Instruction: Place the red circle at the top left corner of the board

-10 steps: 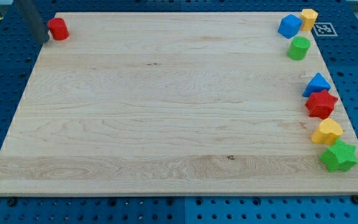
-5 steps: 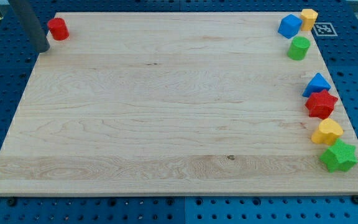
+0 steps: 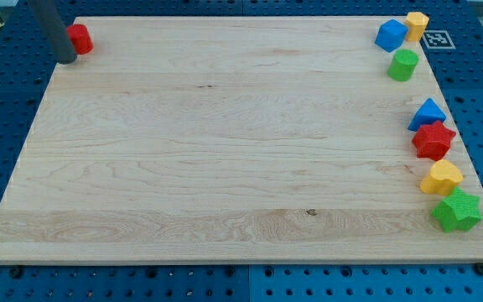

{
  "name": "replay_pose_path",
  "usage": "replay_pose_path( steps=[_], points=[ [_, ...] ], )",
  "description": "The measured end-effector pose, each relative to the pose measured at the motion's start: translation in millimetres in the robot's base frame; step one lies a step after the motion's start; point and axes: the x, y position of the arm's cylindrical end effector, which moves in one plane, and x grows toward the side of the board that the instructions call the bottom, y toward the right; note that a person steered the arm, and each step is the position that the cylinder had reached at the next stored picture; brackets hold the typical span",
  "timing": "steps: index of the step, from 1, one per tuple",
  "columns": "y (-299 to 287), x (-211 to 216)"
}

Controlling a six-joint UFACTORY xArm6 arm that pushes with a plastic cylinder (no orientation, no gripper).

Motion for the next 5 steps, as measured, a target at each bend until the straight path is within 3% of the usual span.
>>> replay_pose_path(
  steps=[5],
  points=[
    [8.9,-11.5]
  ],
)
